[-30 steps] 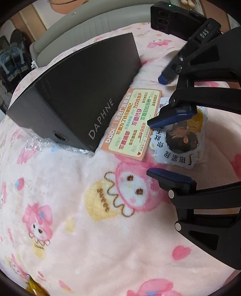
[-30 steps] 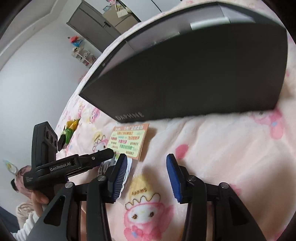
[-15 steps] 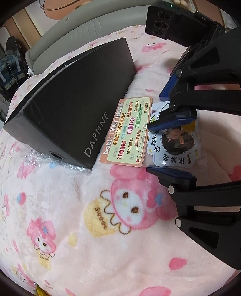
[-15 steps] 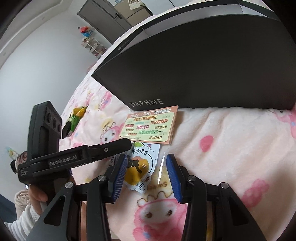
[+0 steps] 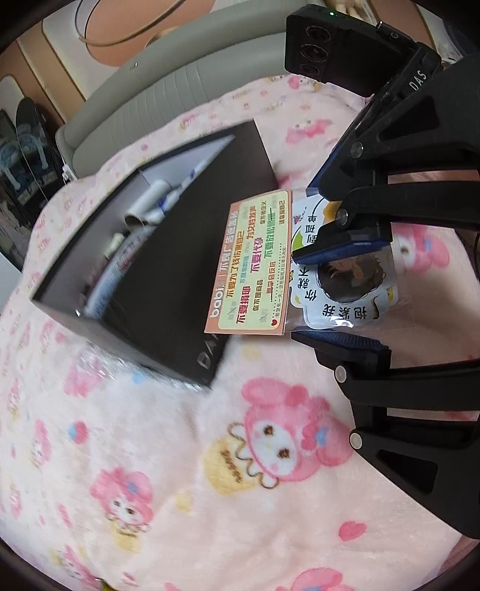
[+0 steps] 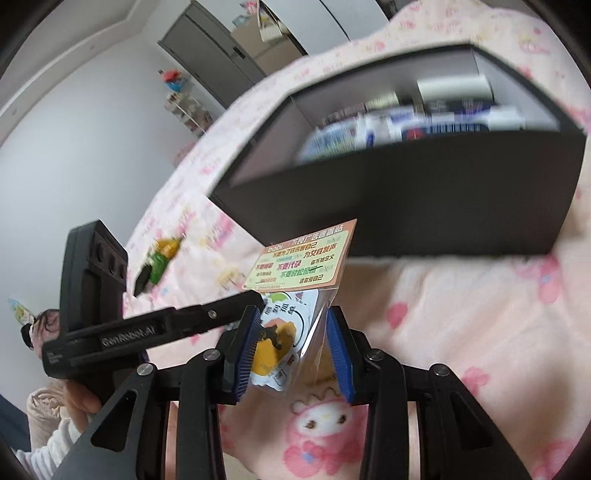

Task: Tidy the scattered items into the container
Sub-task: 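Carry the sticker card with the left gripper over the black box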

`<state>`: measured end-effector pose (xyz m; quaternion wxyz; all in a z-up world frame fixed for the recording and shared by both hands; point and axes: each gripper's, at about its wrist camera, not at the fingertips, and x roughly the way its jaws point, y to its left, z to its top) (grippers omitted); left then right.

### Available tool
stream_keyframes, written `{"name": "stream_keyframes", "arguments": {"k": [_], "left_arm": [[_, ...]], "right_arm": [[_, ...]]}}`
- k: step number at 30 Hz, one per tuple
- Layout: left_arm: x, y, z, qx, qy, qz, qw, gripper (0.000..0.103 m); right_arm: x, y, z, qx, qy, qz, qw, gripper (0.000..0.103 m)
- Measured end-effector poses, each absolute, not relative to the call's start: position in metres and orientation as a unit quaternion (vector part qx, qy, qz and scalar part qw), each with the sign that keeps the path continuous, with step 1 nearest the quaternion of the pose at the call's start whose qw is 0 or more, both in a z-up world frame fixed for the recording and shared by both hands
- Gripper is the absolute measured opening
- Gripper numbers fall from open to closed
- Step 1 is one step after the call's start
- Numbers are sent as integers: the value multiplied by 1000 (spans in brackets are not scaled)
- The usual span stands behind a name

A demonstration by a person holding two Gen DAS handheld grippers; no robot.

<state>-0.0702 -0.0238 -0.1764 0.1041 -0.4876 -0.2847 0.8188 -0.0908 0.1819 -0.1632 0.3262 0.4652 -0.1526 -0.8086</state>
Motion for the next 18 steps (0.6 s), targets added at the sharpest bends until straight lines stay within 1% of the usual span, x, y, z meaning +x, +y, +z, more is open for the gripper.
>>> {"name": "stream_keyframes", "arguments": {"k": [3,7,14,18], "left_arm": [[-71,-15,-154,-472,-277,829,116,34],[-69,-23,-124,-451,-270,840,134,34],[-88,-13,-93,-430,-261,850,158,34],[-90,-5,-76,-420,-243,858,169,33]], "right_arm": [[-89,187,-148,451,-157,-817,322,33],[-92,194,-134,441,-163,-824,316,33],[-101,197,-109,425,-165,-829,324,33],[-107,193,-87,410,-147,-836,335,33]]}}
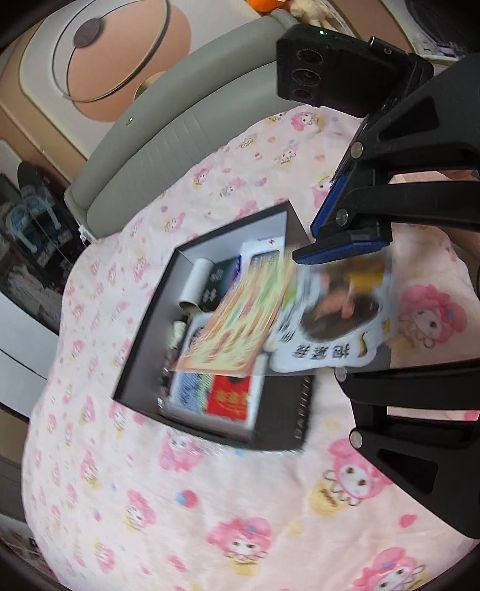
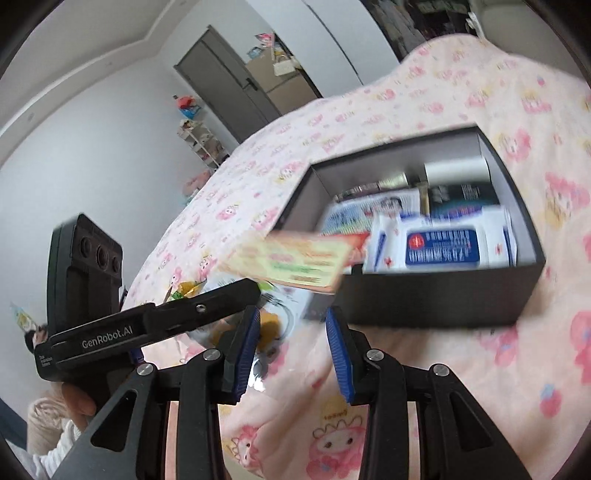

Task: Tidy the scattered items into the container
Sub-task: 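Carry the sticker card with the left gripper over the black box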

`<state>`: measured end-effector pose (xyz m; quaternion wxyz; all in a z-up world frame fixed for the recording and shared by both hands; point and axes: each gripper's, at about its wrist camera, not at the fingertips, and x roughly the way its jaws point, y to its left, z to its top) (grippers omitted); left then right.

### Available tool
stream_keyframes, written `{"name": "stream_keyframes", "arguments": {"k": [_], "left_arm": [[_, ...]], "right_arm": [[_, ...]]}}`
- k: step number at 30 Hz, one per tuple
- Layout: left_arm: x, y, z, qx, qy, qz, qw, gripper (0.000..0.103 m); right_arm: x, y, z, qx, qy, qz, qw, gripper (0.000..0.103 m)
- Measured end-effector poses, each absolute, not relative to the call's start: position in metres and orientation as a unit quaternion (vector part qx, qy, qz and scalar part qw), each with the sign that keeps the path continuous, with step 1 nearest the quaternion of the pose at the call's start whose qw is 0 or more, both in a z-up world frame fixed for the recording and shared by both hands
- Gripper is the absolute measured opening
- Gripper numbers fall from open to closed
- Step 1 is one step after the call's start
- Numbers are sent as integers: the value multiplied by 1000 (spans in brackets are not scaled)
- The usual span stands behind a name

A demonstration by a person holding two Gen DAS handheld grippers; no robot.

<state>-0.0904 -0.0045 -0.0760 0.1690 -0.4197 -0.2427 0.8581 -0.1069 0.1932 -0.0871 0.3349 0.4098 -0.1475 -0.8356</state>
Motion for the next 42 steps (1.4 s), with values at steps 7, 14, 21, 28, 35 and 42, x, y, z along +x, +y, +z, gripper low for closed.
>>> {"name": "stream_keyframes", "arguments": {"k": [7,14,21,28,35,42], "left_arm": [[-94,-11,-82,-424,-234,861,154,29],[-91,-37,-119,-455,-247,848,115,29],[-92,-41,-174,-502,-269,815,110,34],[-106,-22,-213,-520,-275,800,121,34],[-104,-12,-201,-514,-244,812,131,14],[-85,-20,-132,-459,-244,838,166,14]], "right_arm": [[-112,191,-90,420,-131,-837,324,31],[-112,191,-127,461,-122,-828,293,31],[-121,203,-171,507,-116,-817,251,35],[-137,203,-209,546,-127,-793,240,41],[-141,196,-212,532,-158,-784,277,33],[-115,207,-146,471,-162,-814,299,31]]}}
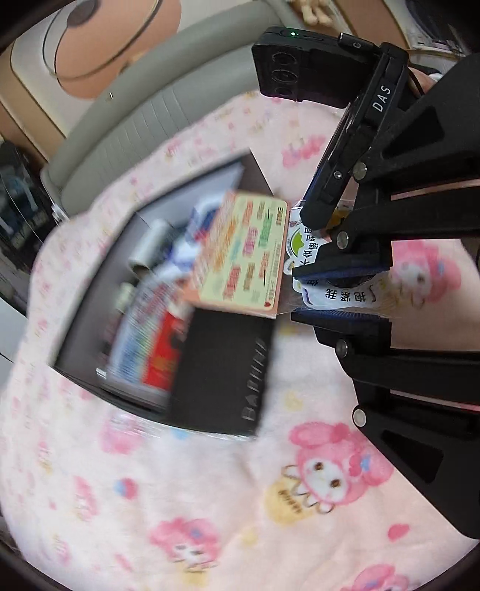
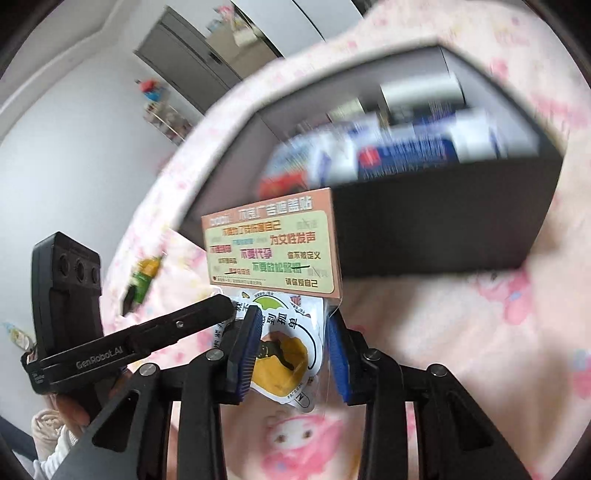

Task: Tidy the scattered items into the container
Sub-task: 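Carry the sticker card with the left gripper over the black box, then lower the sticker card into the black box and open the left gripper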

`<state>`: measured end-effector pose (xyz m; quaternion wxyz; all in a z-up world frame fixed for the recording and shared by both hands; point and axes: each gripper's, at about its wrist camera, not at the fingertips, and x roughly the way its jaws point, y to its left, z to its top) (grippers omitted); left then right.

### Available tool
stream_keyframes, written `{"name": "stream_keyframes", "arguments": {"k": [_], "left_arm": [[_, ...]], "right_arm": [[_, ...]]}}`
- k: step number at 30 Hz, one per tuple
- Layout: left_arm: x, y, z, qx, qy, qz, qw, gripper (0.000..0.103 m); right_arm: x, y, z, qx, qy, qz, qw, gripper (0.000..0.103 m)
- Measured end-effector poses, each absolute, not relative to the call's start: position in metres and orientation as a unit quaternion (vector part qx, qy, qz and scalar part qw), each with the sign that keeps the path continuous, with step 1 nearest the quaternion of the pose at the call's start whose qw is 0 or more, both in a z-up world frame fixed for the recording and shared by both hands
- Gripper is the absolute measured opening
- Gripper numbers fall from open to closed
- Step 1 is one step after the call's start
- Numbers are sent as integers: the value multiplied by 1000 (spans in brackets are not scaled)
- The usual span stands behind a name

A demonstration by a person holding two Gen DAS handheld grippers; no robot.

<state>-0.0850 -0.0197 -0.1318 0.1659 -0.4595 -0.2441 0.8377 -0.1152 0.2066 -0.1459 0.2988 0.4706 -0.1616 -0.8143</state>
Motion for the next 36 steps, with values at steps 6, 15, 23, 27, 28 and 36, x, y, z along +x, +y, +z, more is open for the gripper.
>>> {"name": "stream_keyframes", "arguments": {"k": [6,15,23,27,28,36], "left_arm": [[-121,-21,-81,-424,-217,863,169,14],[-216,-26,-93,-482,-203,846,106,14],[-233,-22,-112,-525,-135,839,44,40],[-224,-33,-113,-511,-149,846,38,40],[-223,-34,-113,-510,-148,847,37,39],[-214,-29,-116,-499,-161,849,66,39]], "right_arm": [[-140,202,-95,430,-141,-834,316,31],[-228,165,-93,466,-86,-832,287,31],[-252,138,-129,513,-43,-813,273,31],[-248,149,-122,479,-49,-841,248,31],[-247,155,-120,473,-60,-846,239,31],[-245,146,-138,501,-24,-843,192,31]]}}
